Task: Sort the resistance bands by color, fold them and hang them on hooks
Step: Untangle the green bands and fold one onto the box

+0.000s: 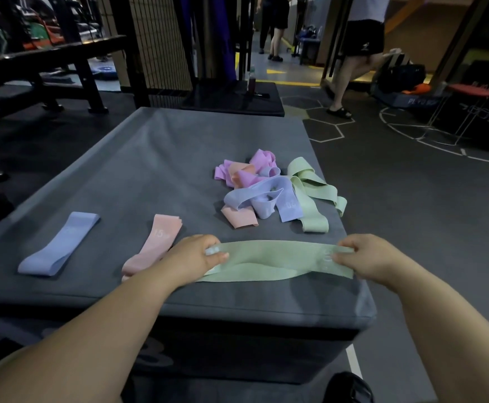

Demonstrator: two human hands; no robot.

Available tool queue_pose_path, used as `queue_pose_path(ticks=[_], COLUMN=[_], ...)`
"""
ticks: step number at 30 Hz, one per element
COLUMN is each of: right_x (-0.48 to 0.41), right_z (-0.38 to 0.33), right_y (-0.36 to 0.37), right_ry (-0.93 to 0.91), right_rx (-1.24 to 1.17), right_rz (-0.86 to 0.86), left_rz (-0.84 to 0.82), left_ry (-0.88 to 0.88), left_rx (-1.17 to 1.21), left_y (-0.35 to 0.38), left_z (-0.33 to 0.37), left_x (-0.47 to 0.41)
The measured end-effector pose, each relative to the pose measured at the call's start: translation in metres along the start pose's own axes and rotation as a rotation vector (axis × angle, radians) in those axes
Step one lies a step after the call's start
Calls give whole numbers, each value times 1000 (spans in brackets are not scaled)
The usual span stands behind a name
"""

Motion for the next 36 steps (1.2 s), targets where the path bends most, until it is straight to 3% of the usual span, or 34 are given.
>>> queue_pose_path(ticks=[4,9,19,23,28,33,36], right_x=[-4,-7,-13,-9,-6,-2,-1], right_z=[4,7,18,20,18,14,1], right_y=[6,5,6,10,13,21,37], right_ry=[47,75,108,114,102,44,-93], right_rx=[-380,-601,-604,-464,65,323,433], right_rz=[-9,29,45,28,88,212,278], left_rz=[48,90,83,98,154,195,161], left_ry=[22,111,83,27,50,67,151], left_rx=[80,245,255,124,-200,-271,-272], left_y=[-1,-3,-6,-10,-8,-5,4], left_z=[-3,0,0,-1,9,17,26], left_x=[-2,-1,-1,2,9,12,12])
Point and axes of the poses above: each hand's wrist, its own x-axis away from the middle knuckle, its own y-axis out of the palm, z = x × y, the point moved 4 cm from there along -x, towards the middle knuckle, and after that the axes turned 10 degrees about -z, right-handed, at the moved point
